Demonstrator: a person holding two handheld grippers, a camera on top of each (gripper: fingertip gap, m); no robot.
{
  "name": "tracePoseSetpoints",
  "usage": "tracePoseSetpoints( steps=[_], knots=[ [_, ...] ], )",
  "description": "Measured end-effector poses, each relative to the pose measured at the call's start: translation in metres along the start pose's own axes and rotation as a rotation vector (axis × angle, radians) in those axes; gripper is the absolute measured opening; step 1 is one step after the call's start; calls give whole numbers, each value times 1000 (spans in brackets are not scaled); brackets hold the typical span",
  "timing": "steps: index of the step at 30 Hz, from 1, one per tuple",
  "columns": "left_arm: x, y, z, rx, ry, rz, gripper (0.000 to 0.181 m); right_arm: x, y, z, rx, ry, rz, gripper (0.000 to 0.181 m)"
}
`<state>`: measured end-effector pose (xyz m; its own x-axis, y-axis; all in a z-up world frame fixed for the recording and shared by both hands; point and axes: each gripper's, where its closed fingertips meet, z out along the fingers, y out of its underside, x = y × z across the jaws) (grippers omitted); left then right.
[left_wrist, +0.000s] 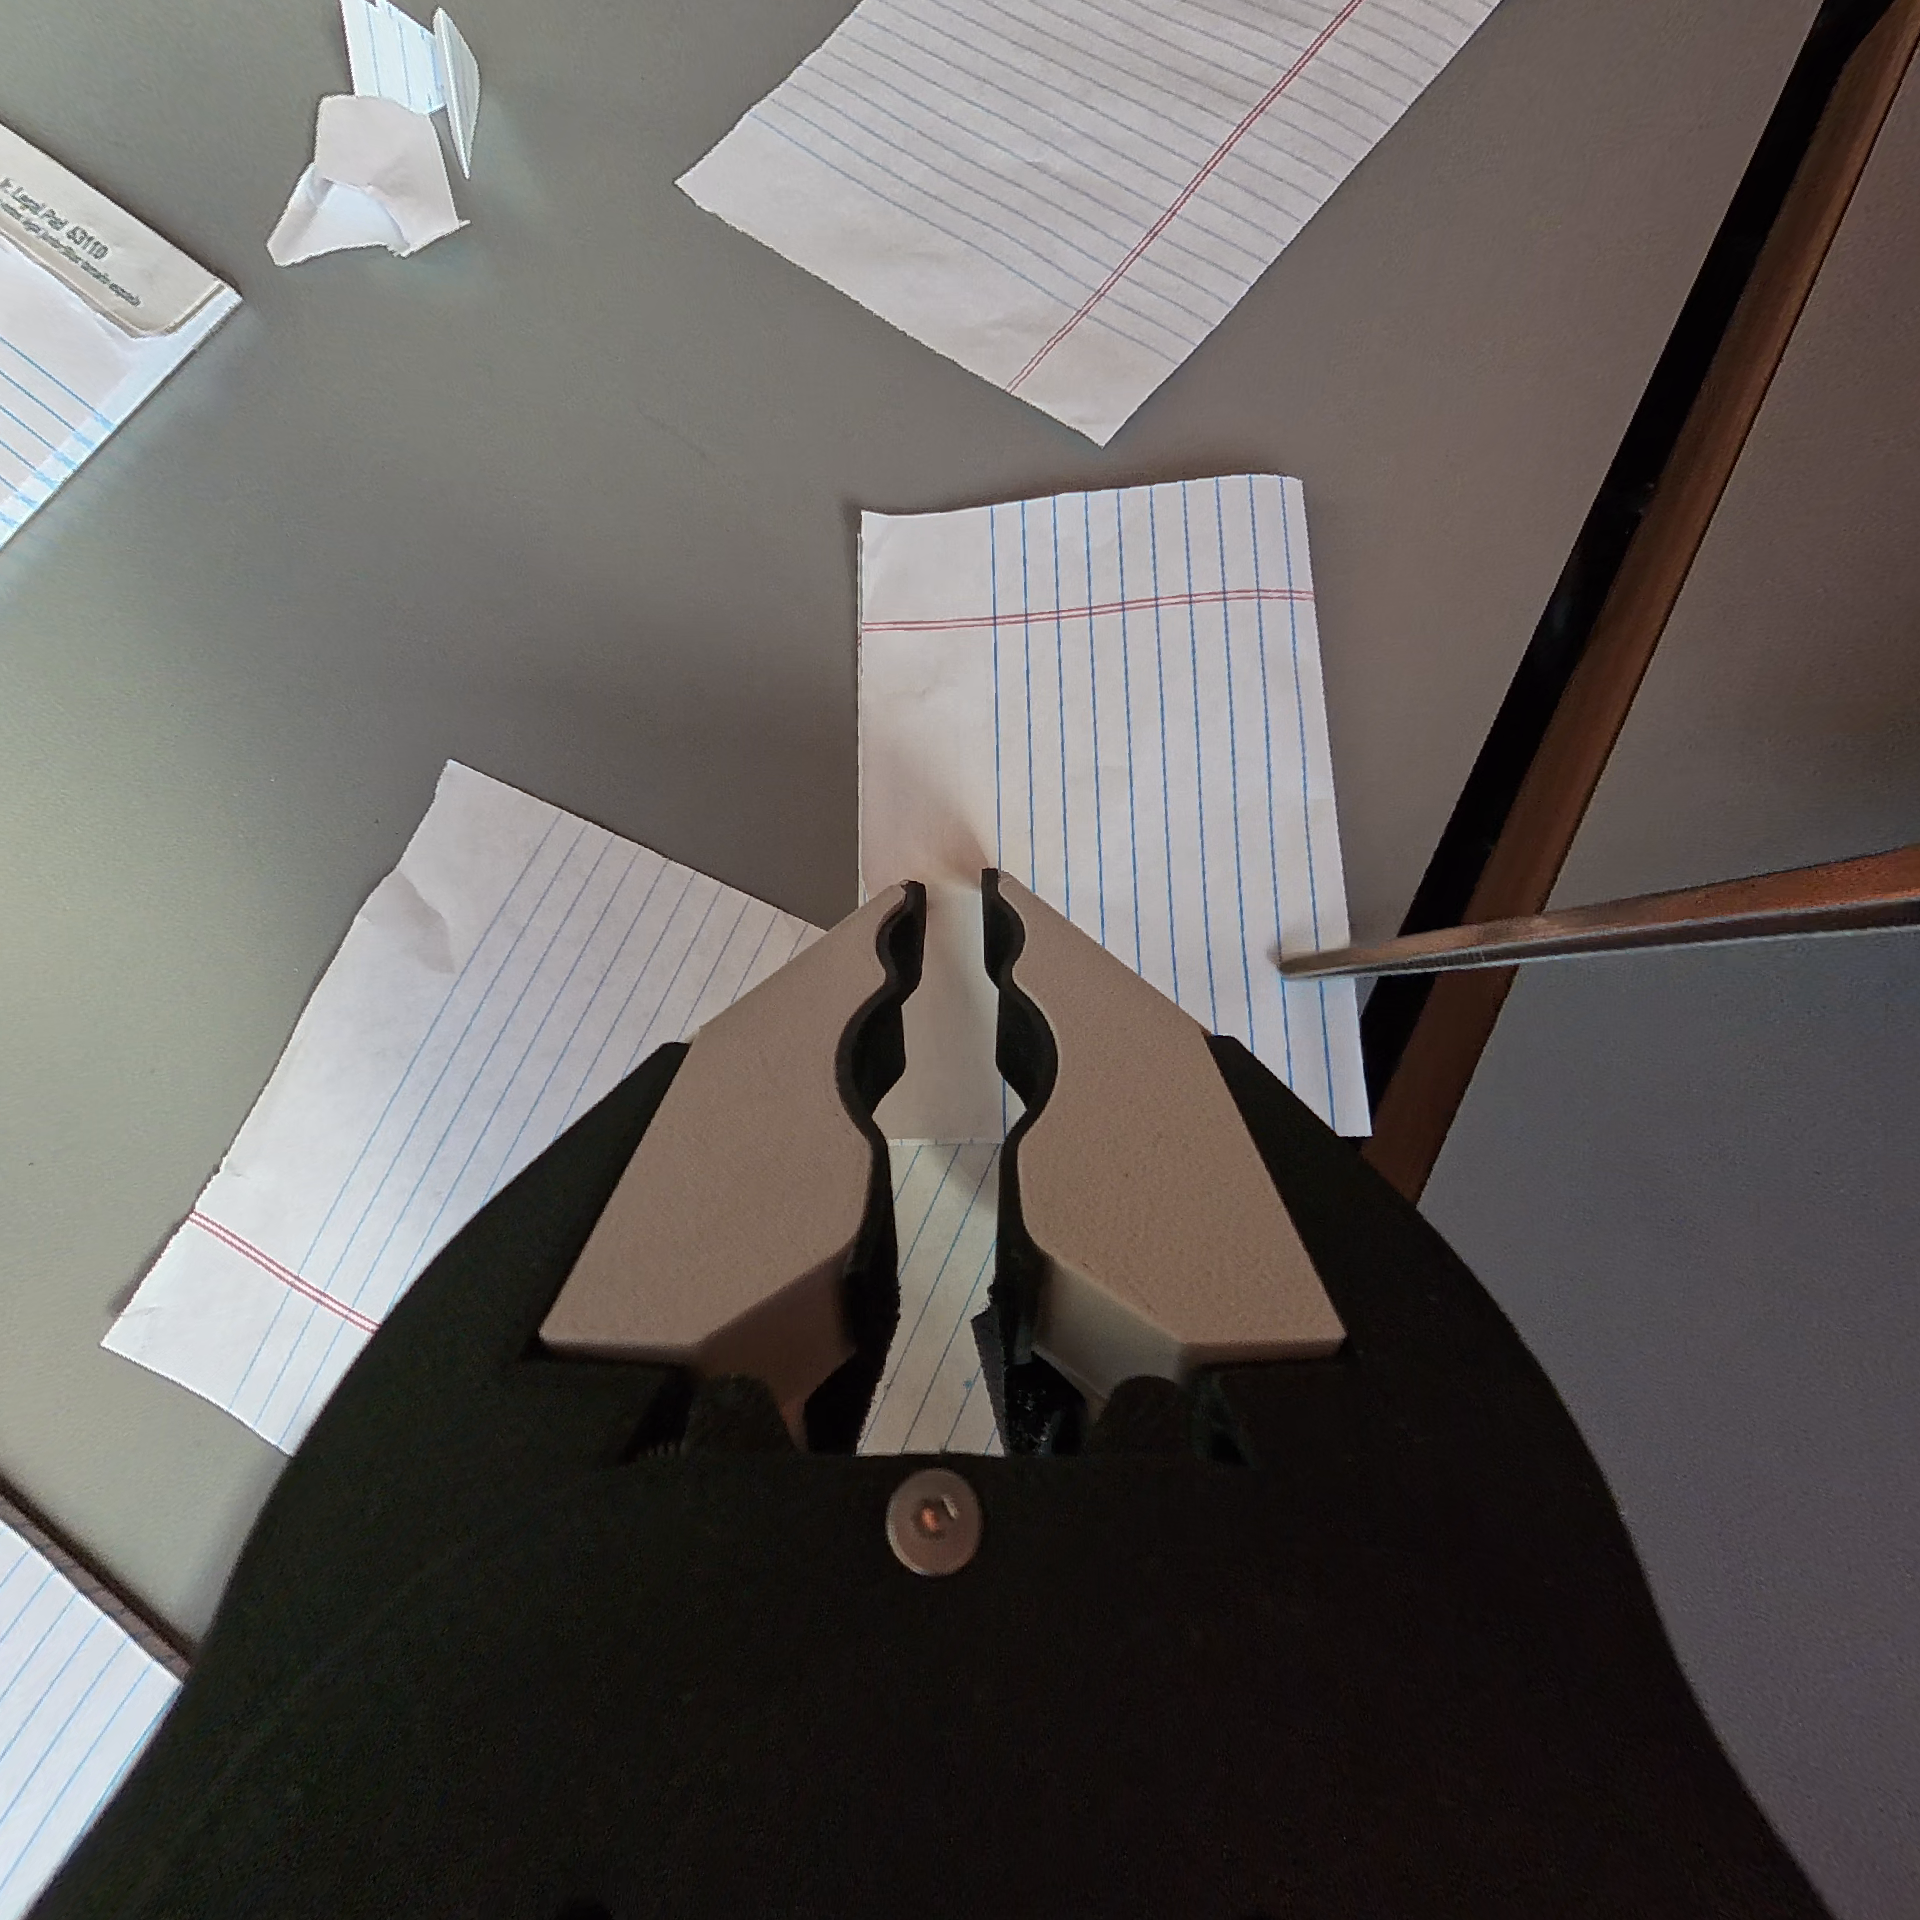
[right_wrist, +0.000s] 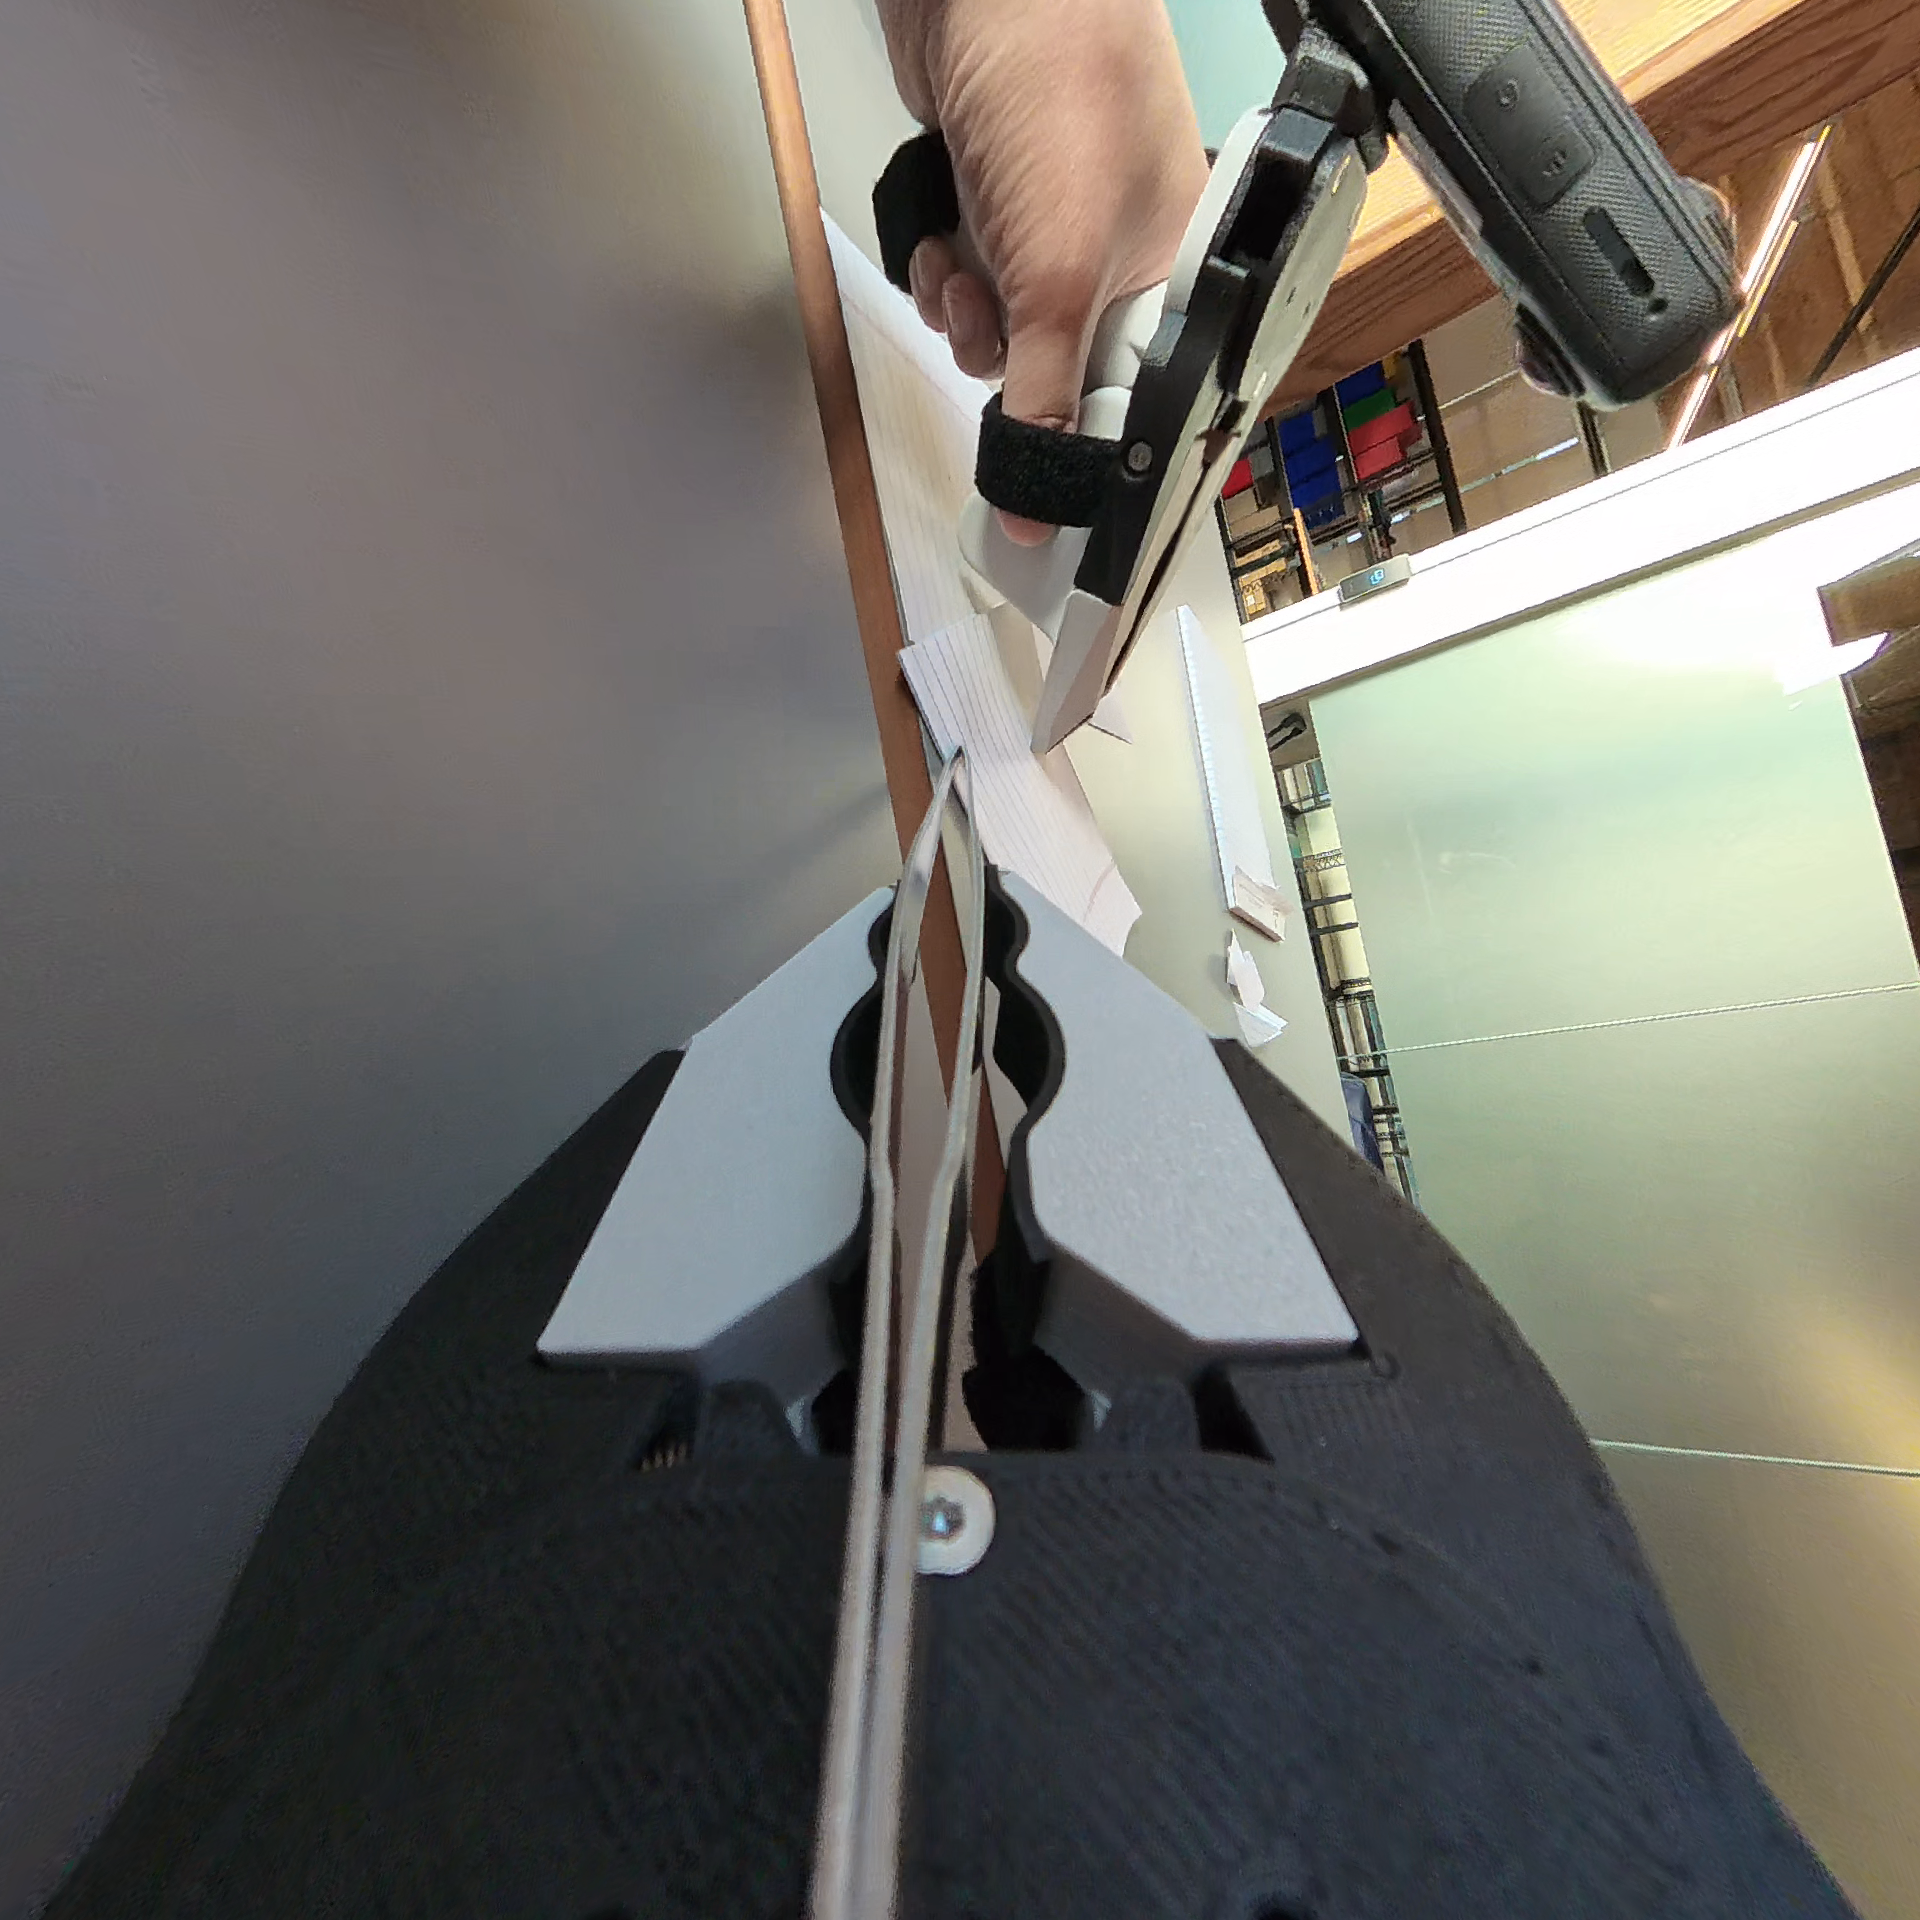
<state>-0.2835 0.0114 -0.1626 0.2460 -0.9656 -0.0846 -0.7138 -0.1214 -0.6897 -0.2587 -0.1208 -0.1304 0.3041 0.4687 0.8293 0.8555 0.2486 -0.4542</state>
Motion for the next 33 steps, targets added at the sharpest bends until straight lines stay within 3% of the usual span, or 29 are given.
tracePoseSetpoints(
  steps=[8,12,16,19,22,27,33],
  knots=[
    [0,0,0,3,5,-2,9,25,59,-16,-120,55,51,13],
    [-2,0,0,1,-13,0,11,27,64,-18,-131,61,56,13],
    [-6,-4,-8,19,-84,14,30,27,64,-18,-129,66,80,13],
    [22,-18,-28,73,-87,103,41,27,64,-18,-129,58,105,13],
    [56,-8,-27,-37,-62,222,53,28,64,-19,-132,48,110,12],
    [63,12,-24,-110,-143,365,41,32,64,-19,-127,15,175,12],
    [65,19,-21,-149,-187,469,14,35,64,-19,-135,-22,224,12]
  ],
)
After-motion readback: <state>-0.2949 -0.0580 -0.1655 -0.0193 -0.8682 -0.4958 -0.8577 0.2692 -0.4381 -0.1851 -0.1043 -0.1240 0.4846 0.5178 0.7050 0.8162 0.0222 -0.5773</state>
